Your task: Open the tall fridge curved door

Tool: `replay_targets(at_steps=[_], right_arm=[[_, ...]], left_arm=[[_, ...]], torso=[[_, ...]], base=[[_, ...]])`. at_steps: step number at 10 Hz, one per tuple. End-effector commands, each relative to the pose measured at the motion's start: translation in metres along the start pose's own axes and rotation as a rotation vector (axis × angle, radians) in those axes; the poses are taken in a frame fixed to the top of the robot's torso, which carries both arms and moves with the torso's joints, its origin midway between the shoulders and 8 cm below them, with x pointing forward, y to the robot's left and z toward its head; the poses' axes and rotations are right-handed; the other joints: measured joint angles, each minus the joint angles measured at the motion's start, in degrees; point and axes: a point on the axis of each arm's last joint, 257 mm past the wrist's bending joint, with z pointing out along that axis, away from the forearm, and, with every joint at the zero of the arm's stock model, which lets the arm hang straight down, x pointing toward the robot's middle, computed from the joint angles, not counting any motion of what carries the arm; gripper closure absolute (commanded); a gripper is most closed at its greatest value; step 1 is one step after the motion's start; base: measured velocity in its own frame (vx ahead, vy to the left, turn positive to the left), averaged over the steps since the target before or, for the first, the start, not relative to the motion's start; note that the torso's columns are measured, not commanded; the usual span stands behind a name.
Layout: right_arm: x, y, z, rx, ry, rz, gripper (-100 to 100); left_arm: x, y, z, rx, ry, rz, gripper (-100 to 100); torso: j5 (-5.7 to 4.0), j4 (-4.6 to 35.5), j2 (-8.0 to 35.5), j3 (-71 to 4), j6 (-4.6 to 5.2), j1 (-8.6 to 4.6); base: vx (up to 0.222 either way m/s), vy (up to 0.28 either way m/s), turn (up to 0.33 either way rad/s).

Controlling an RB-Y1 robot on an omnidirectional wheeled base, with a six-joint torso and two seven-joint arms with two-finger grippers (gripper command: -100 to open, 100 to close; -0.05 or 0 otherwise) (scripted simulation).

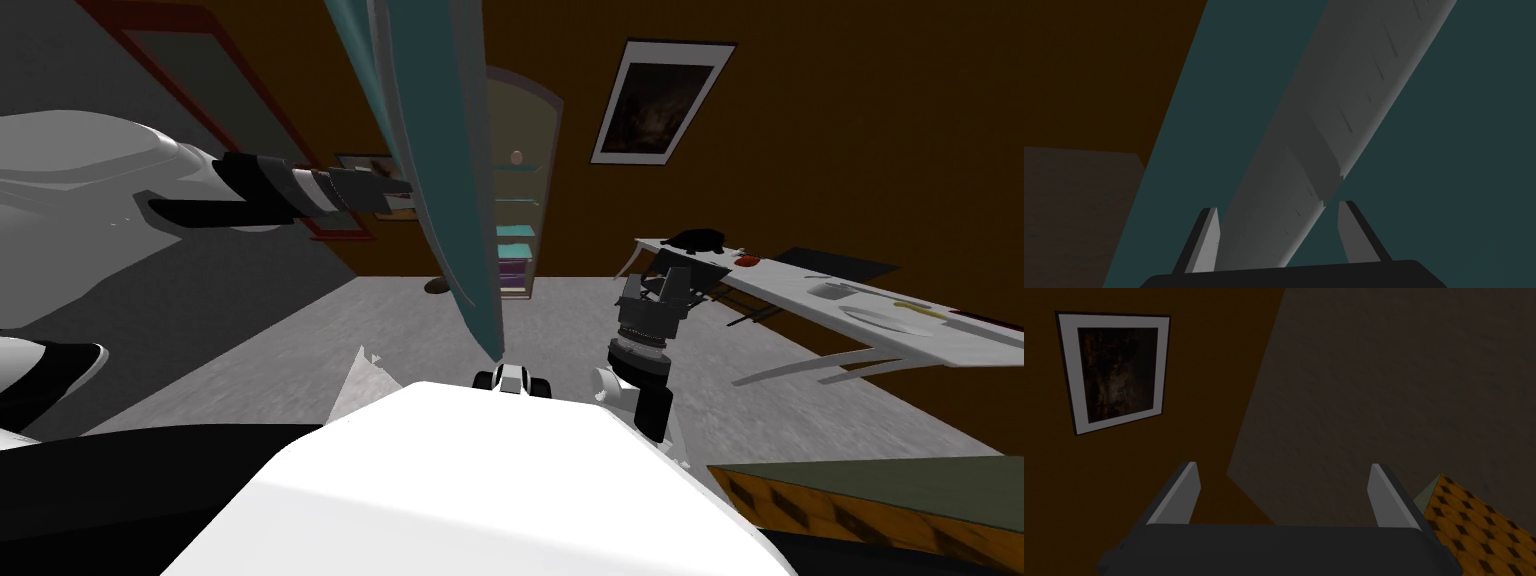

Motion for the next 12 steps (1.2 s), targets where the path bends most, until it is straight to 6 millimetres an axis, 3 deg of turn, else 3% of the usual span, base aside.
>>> replay_targets(at_steps=[1,5,8,9,12], right_arm=[[0.000,0.000,0.000,0.000,0.000,0.000,0],[0.000,0.000,0.000,0.000,0.000,0.000,0],[0.000,0.000,0.000,0.000,0.000,0.000,0],[0.000,0.000,0.000,0.000,0.000,0.000,0],[0.000,0.000,0.000,0.000,0.000,0.000,0]], left_arm=[[-0.001,-0.014,0.000,0.033,-0.003,0.004,100],[0.014,-0.048,0.006,0.130,0.045,0.013,100],[0.020,-0.059,0.007,0.162,0.061,0.017,100],[0.008,-0.073,0.007,0.162,0.061,0.016,-100],[-0.005,-0.094,0.005,0.169,0.064,0.016,-100]], torso=[[-0.01,0.0,0.1,0.0,0.01,0.04],[0.10,-0.1,0.0,0.1,0.05,0.12],[0.04,-0.1,0.3,0.3,0.04,-0.14],[0.03,-0.1,0.3,0.3,0.03,-0.25],[-0.11,-0.2,0.0,0.1,0.07,-0.58]], base=[[-0.044,0.217,-0.020],[-0.080,0.265,-0.027],[-0.074,0.263,-0.021],[0.000,0.118,0.034],[0.059,-0.004,0.034]])
